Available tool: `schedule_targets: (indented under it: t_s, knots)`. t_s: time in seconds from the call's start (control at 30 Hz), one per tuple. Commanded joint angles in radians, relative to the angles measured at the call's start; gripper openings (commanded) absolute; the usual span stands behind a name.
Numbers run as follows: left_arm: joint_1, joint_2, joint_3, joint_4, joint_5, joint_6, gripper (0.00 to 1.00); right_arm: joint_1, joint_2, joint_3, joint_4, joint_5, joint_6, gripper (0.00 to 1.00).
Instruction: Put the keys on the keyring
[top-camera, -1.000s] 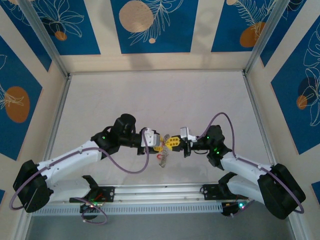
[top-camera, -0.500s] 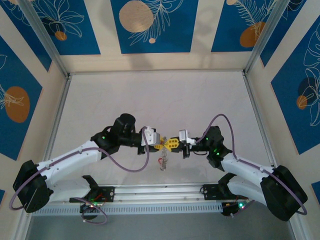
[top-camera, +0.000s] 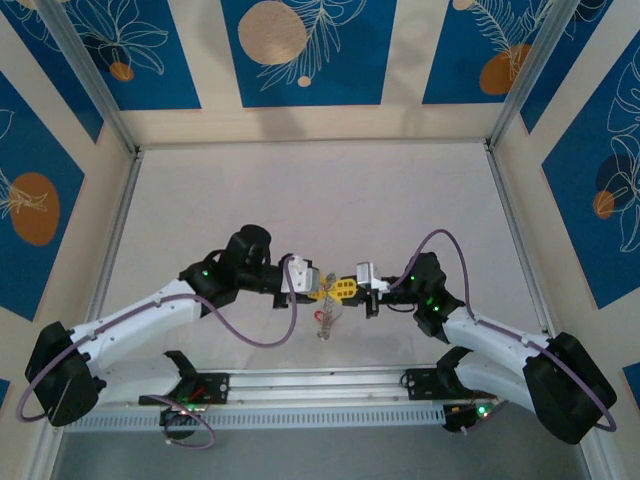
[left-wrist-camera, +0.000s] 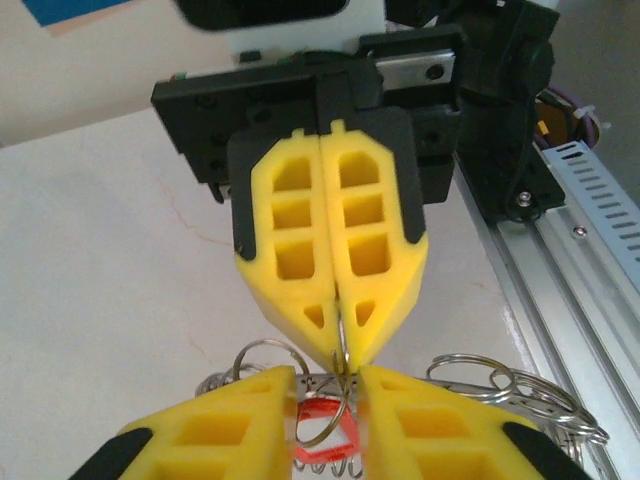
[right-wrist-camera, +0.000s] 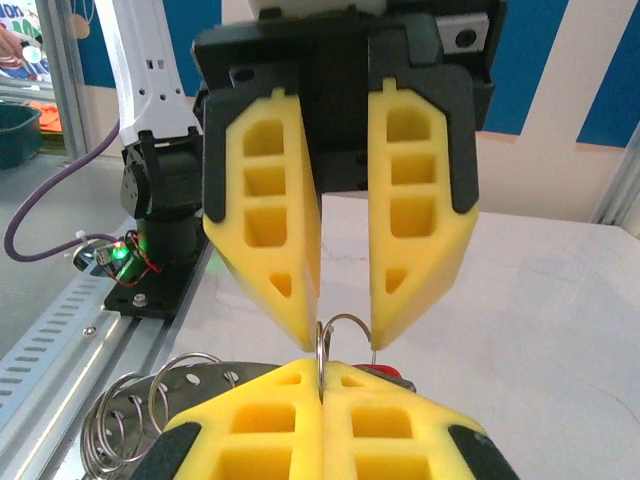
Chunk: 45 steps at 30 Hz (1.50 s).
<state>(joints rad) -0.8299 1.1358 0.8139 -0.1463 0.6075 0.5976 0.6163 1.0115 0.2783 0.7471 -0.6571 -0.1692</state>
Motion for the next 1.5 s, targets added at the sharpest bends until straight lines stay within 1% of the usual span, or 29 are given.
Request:
schedule_targets:
  t_s: [0.0, 0.07, 0.13, 0.27, 0.37, 0.53, 0.63, 0.8, 0.93, 1.13, 1.2, 1.23, 1.33, 1.47]
  knots:
    - [-0.011, 0.028, 0.063, -0.088, 0.064, 0.071, 0.15, 0.01, -0.016, 0.016, 0.0, 0.017, -0.022, 0.0]
    - [-0.011, 0.037, 0.071, -0.104, 0.069, 0.087, 0.14, 0.011, -0.016, 0.018, 0.001, 0.019, -0.02, 0.0]
    - [-0.012, 0.036, 0.065, -0.086, 0.07, 0.08, 0.14, 0.014, -0.014, 0.017, 0.003, 0.025, -0.021, 0.0]
    - [-0.011, 0.031, 0.054, -0.069, 0.057, 0.062, 0.21, 0.017, -0.013, 0.015, 0.015, 0.036, -0.02, 0.0]
    - [-0.011, 0.032, 0.045, -0.073, 0.042, 0.058, 0.23, 0.017, -0.01, 0.016, 0.02, 0.034, -0.019, 0.0]
    - [-0.011, 0.034, 0.034, -0.06, 0.014, 0.037, 0.2, 0.02, -0.008, 0.019, 0.024, 0.034, -0.02, 0.0]
    - [-0.012, 0.033, 0.031, -0.058, -0.01, 0.033, 0.17, 0.021, -0.01, 0.018, 0.025, 0.037, -0.019, 0.0]
    - [-0.011, 0.033, 0.021, -0.053, -0.057, 0.027, 0.17, 0.025, -0.016, 0.013, 0.032, 0.054, -0.023, 0.0]
    - [-0.013, 0.031, 0.024, -0.055, -0.054, 0.021, 0.16, 0.028, -0.014, 0.012, 0.031, 0.06, -0.028, 0.0]
    - [-0.012, 0.029, 0.044, -0.058, -0.046, 0.01, 0.06, 0.035, -0.01, 0.016, 0.009, 0.07, -0.045, 0.0]
    - [-0.012, 0.028, 0.053, -0.069, -0.054, 0.01, 0.01, 0.037, -0.01, 0.015, -0.001, 0.078, -0.055, 0.0]
    - [-0.013, 0.028, 0.057, -0.074, -0.058, 0.011, 0.0, 0.037, -0.011, 0.015, -0.008, 0.084, -0.059, 0.0]
    - [-0.011, 0.03, 0.075, -0.098, -0.097, 0.009, 0.0, 0.043, -0.016, 0.018, -0.043, 0.11, -0.081, 0.05]
    - [-0.015, 0.048, 0.121, -0.184, -0.172, 0.036, 0.0, 0.049, -0.029, 0.033, -0.135, 0.148, -0.125, 0.08]
